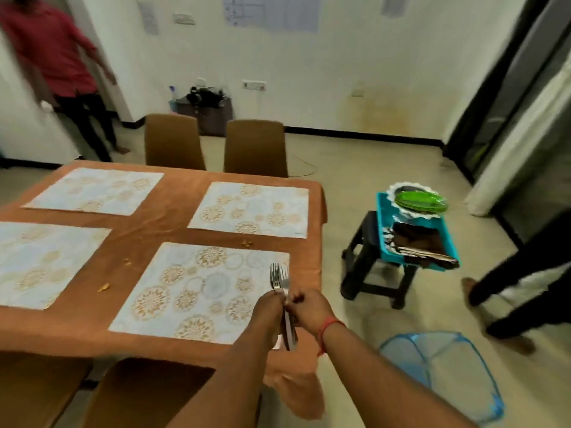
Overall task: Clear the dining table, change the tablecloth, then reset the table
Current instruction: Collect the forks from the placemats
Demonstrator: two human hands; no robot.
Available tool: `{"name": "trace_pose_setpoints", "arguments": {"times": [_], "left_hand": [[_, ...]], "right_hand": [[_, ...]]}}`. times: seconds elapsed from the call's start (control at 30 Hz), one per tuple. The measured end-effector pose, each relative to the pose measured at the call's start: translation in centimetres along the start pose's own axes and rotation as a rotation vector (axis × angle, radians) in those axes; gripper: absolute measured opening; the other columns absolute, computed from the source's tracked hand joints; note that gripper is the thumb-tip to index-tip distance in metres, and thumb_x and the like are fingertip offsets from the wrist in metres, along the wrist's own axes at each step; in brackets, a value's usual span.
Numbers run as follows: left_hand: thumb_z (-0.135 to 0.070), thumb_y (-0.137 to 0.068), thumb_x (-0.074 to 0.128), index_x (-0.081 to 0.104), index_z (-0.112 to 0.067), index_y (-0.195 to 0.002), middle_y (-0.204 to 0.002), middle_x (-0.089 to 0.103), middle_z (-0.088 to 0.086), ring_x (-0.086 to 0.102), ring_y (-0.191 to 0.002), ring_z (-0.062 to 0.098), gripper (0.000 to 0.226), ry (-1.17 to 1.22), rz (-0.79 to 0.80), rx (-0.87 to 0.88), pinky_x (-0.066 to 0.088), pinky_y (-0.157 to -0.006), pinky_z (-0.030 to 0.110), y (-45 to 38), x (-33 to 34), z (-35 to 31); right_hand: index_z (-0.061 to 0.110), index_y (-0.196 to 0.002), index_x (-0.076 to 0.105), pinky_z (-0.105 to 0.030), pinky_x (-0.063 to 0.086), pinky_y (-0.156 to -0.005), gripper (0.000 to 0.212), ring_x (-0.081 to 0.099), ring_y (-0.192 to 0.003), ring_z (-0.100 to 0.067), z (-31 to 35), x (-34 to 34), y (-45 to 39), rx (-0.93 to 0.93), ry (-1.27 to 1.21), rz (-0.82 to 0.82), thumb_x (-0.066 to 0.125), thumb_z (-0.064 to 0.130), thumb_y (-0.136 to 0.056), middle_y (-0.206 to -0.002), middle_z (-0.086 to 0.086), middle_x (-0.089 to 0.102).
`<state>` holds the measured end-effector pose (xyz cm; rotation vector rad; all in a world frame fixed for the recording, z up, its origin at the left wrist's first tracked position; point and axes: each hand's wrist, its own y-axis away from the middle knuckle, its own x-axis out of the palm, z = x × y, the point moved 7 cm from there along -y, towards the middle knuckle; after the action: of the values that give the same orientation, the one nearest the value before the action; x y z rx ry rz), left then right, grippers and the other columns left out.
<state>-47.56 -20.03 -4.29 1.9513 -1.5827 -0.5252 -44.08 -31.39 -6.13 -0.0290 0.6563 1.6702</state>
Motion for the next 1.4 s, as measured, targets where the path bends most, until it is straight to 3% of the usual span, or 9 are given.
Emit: {"name": "trace_pose_setpoints", "arguments": {"times": [0.13,0.27,0.33,0.57,0.67,0.77,0.87,1.23,1.4], "left_hand": [[-0.014,-0.104,0.04,0.062,-0.003,-0.118,-0.088,0.066,0.016,0.064,-0.079,0.027,0.028,-0.063,0.13,-0.025,0.052,-0.058,0.032,1.6,7.3,1.2],[-0.018,-0.104,0.044,0.054,0.004,-0.132,-0.127,0.061,0.025,0.059,-0.117,0.043,0.037,-0.175,0.214,-0.052,0.051,-0.091,0.045,2.2,14.2,2.6],[-0.023,-0.103,0.046,0.061,-0.005,-0.12,-0.119,0.065,0.021,0.061,-0.112,0.037,0.028,-0.201,0.232,-0.069,0.051,-0.099,0.047,2.9,17.3,3.5],[-0.022,-0.101,0.044,0.068,-0.008,-0.098,-0.1,0.07,0.02,0.067,-0.096,0.032,0.028,-0.31,0.202,-0.045,0.056,-0.092,0.048,2.9,27.0,4.9],[-0.018,-0.099,0.046,0.065,-0.007,-0.094,-0.098,0.066,0.019,0.064,-0.093,0.03,0.022,-0.324,0.15,-0.053,0.054,-0.091,0.044,2.5,30.0,4.8],[-0.022,-0.099,0.048,0.064,-0.006,-0.099,-0.097,0.063,0.018,0.061,-0.091,0.029,0.023,-0.279,0.112,-0.108,0.052,-0.094,0.044,1.3,32.0,4.9],[-0.022,-0.1,0.048,0.066,-0.003,-0.103,-0.094,0.064,0.019,0.061,-0.089,0.029,0.026,-0.236,0.1,-0.131,0.052,-0.09,0.042,0.0,33.3,4.4],[-0.031,-0.103,0.044,0.064,-0.013,-0.112,-0.107,0.064,0.014,0.061,-0.098,0.026,0.028,-0.293,0.157,-0.124,0.053,-0.091,0.042,-11.5,33.3,-0.5],[-0.035,-0.105,0.04,0.065,-0.017,-0.109,-0.093,0.064,0.018,0.058,-0.064,0.023,0.031,-0.397,0.192,-0.005,0.05,-0.057,0.033,-17.3,31.0,-6.5]], "right_hand": [[0.016,-0.08,0.063,-0.047,0.06,-0.078,0.01,0.07,-0.082,-0.025,-3.1,-6.8,3.0,0.056,0.013,-0.128,0.071,0.021,-0.084,-0.081,-0.006,0.071],[0.019,-0.088,0.063,-0.041,0.059,-0.08,0.005,0.068,-0.082,-0.02,-5.5,-12.7,5.1,0.057,0.074,-0.215,0.064,0.021,-0.092,-0.083,-0.002,0.069],[0.022,-0.098,0.065,-0.037,0.059,-0.082,0.006,0.067,-0.084,-0.015,-6.7,-15.2,5.9,0.036,0.14,-0.242,0.06,0.022,-0.095,-0.087,0.002,0.069],[0.027,-0.091,0.054,-0.018,0.043,-0.063,0.008,0.061,-0.078,-0.01,-10.6,-23.4,6.0,0.039,0.261,-0.248,0.055,0.024,-0.099,-0.088,0.002,0.065],[0.028,-0.087,0.05,-0.021,0.048,-0.067,0.014,0.062,-0.078,-0.011,-12.3,-25.7,5.1,0.049,0.236,-0.186,0.058,0.023,-0.097,-0.086,0.003,0.063],[0.024,-0.098,0.057,-0.033,0.056,-0.08,0.004,0.065,-0.084,-0.014,-13.4,-27.3,3.4,0.053,0.221,-0.14,0.059,0.023,-0.095,-0.09,0.001,0.066],[0.013,-0.116,0.06,-0.031,0.051,-0.088,0.021,0.065,-0.1,-0.024,-13.3,-28.0,1.6,0.036,0.194,-0.119,0.057,0.017,-0.096,-0.107,-0.008,0.067],[0.017,-0.127,0.054,-0.035,0.058,-0.083,0.026,0.067,-0.099,-0.024,-10.8,-26.6,-9.7,0.202,-0.157,-0.024,0.044,0.016,-0.104,-0.109,-0.009,0.066],[0.024,-0.12,0.054,-0.037,0.059,-0.074,0.02,0.067,-0.08,-0.023,-6.3,-24.9,-16.3,0.243,-0.283,0.0,0.042,0.022,-0.104,-0.102,-0.015,0.068]]}}
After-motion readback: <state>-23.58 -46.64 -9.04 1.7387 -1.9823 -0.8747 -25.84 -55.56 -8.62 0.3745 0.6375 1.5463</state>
